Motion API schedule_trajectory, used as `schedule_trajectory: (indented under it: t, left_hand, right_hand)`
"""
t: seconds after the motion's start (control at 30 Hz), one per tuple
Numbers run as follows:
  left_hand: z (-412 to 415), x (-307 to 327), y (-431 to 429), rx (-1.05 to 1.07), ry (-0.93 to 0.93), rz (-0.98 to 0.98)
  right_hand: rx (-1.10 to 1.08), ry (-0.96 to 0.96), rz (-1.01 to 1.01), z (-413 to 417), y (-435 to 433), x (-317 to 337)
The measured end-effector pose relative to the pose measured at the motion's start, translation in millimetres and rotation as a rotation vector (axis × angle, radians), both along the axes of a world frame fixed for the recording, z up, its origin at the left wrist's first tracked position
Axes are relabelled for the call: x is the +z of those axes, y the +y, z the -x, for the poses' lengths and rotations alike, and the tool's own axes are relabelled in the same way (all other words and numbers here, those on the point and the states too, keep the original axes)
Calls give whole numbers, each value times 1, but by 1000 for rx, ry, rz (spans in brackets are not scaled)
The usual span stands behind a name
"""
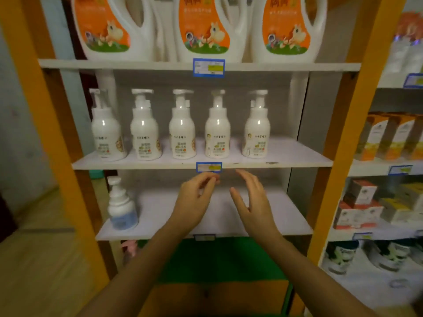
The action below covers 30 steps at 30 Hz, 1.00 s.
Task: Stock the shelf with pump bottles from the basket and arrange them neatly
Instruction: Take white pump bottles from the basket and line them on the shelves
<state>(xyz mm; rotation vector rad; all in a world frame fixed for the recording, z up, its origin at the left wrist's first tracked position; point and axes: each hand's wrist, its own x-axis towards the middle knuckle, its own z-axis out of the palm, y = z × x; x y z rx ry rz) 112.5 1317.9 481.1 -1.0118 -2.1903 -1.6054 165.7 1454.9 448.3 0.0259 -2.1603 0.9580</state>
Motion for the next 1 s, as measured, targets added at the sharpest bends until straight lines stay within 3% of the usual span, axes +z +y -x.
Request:
schedule_trajectory:
  t: [0.27, 0.57, 0.67, 0.83, 1.0]
  left_hand:
    - [-13, -157, -64, 187, -194, 112]
    - [-35, -355, -118, 238, -610, 340]
    - [-43, -398, -133, 163, -841, 432]
    - [-50, -446, -142, 33, -1045, 557]
    - [-56, -484, -146, 59, -1019, 583]
  right_hand:
    - [47, -293, 41, -25, -56, -170]
    - [31, -601, 144, -63, -87, -353]
    - [15, -713, 184, -70, -97, -403]
    - [20, -867, 56, -73, -104, -454]
    - [-2, -812, -177, -64, -108, -481]
